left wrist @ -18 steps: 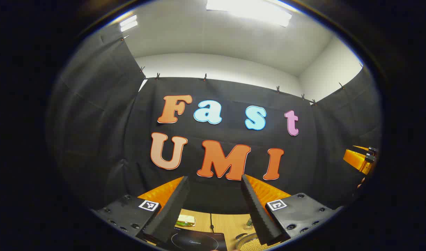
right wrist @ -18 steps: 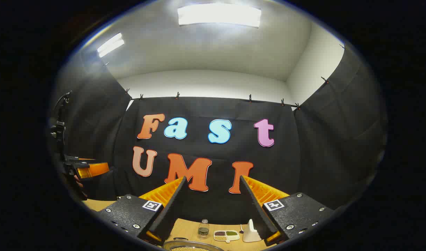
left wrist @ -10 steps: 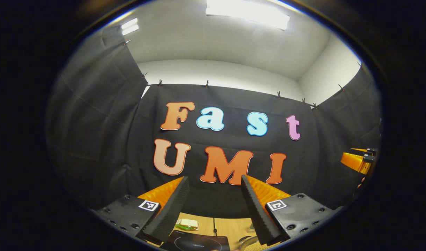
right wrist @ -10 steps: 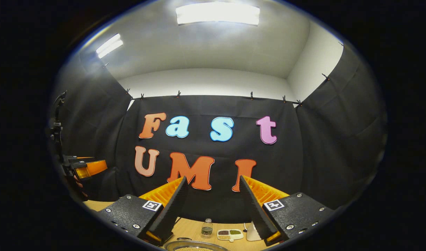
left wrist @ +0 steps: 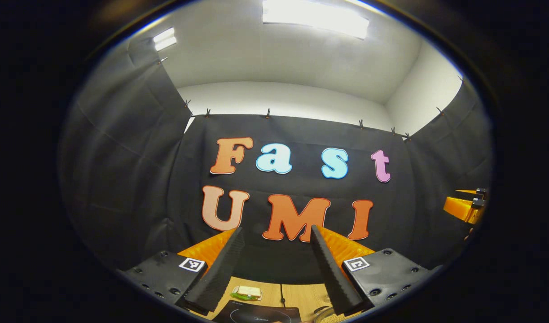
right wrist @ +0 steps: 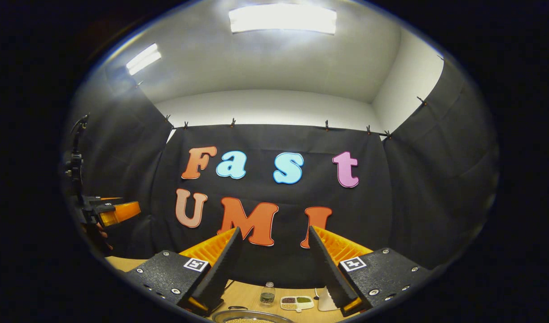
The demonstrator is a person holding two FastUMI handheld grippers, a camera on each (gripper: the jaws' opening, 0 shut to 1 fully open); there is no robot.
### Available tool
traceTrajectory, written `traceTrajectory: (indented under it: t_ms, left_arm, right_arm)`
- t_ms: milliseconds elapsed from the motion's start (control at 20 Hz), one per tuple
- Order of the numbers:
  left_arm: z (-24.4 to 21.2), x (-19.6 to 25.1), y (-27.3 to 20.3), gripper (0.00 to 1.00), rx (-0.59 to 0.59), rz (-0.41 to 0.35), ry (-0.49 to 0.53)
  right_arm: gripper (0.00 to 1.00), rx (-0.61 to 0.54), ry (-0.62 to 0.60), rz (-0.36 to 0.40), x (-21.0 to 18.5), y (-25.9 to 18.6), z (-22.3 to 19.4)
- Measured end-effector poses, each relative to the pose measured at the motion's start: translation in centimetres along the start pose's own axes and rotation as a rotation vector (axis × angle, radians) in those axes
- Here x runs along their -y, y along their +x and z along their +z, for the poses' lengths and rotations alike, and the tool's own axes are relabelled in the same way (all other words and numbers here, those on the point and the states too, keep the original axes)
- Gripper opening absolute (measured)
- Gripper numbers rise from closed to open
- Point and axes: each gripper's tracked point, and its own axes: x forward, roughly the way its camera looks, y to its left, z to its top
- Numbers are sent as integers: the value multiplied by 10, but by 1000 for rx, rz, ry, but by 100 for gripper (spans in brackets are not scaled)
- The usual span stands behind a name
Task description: First push the handle of the pot to place it horizontally, then grasp the pot with both hands and set it on the induction cooktop.
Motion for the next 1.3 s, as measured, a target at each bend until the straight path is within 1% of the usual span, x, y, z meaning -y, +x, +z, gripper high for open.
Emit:
traceTrajectory:
  t_ms: [200, 450, 700, 900, 950, 1000, 1050, 1200, 1250, 1300]
  left_arm:
    - [-1, 2, -1, 97, 14, -2, -9]
    - [-5, 6, -1, 97, 23, 4, -5]
    - [-14, 4, 4, 97, 13, 12, 20]
    - [-21, 4, 5, 97, 4, 17, 24]
    - [-22, 4, 6, 97, 4, 17, 24]
    - [-23, 6, 8, 97, 2, 16, 26]
    - [-26, 7, 9, 97, -2, 15, 29]
    - [-32, 9, 10, 96, -13, 9, 35]
    - [-35, 9, 13, 96, -17, 10, 39]
    - [-38, 8, 13, 97, -22, 11, 43]
  right_arm:
    - [91, -13, 19, 2, 4, -2, -11]
    - [91, -58, 33, 1, 10, -7, -36]
    - [91, -144, 34, 2, 15, -15, -75]
    - [90, -231, 52, -18, 24, -24, -111]
    - [88, -265, 61, -39, 29, -26, -124]
    - [84, -305, 67, -52, 30, -29, -138]
    - [82, -342, 76, -57, 30, -33, -152]
    - [72, -445, 97, -41, 21, -47, -188]
    - [74, -486, 107, -40, 19, -53, -202]
    - [67, -535, 120, -34, 15, -61, -219]
